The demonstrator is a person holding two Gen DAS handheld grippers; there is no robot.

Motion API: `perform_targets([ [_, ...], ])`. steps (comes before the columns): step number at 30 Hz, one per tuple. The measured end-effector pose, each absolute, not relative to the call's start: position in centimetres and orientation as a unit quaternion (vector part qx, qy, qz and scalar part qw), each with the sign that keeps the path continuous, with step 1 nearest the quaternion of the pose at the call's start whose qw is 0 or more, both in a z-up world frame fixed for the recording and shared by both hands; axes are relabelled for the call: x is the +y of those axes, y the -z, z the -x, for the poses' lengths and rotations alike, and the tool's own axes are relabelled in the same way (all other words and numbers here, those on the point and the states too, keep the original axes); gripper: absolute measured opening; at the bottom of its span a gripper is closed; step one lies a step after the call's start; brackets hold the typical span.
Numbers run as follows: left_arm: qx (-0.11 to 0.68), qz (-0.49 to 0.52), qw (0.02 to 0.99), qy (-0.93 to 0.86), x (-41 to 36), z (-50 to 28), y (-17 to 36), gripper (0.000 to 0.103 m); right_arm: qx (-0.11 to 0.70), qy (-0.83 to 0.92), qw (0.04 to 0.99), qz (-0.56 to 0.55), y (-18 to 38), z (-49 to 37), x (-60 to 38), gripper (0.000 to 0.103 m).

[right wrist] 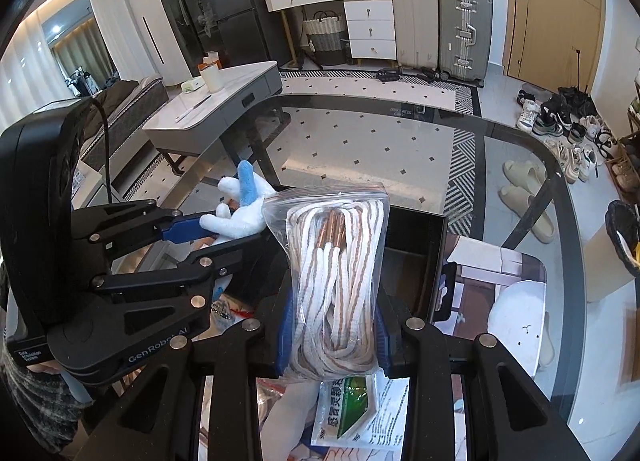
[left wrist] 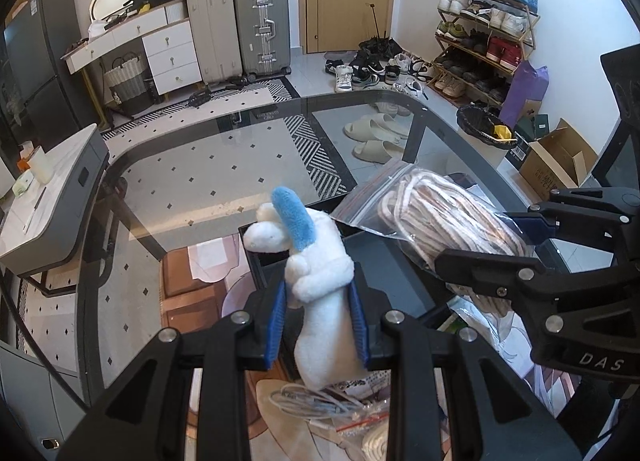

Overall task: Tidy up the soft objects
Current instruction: 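Carry the bunny with left tool into the black box while right tool drops the rope bag in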

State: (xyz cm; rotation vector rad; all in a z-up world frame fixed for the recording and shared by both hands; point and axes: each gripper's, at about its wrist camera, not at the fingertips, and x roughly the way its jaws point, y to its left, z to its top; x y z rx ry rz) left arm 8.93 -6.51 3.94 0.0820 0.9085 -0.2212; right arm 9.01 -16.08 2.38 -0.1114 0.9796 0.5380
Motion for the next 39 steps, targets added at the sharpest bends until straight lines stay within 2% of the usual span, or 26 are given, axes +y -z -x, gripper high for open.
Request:
perform_targets([
  [19,0.484,-0.031,0.868,0.101,-7.2,-12.8,-0.4,0.027,0.513,-0.246,0.821,0.049,1.5,-13.0,-15.0,0.032],
  [25,0.5,-0.015,0.859,0.114,-7.1,-13.2,0.6,0.031,0.516,-0.246,0.819,0.052,1.7,-13.5,-15.2,0.034],
  [31,0.495,-0.013,0.862,0.111,-7.0,-12.9,0.1,0.053,0.518,-0.243,0.819,0.04,1.3,-13.5,-16.1,0.04],
  [33,0.494,-0.014,0.863,0.105,-6.9,-12.8,0.1,0.062,0.515,-0.245,0.821,0.032,1.1,-13.4,-16.5,0.049],
  [37,0.486,-0.012,0.868,0.099,-6.4,-12.3,-0.5,0.078,0.512,-0.259,0.819,0.014,0.6,-13.0,-17.0,0.054],
  [39,0.485,-0.008,0.869,0.1,-6.0,-12.0,-0.8,0.079,0.506,-0.255,0.824,0.013,0.1,-12.7,-17.1,0.07],
])
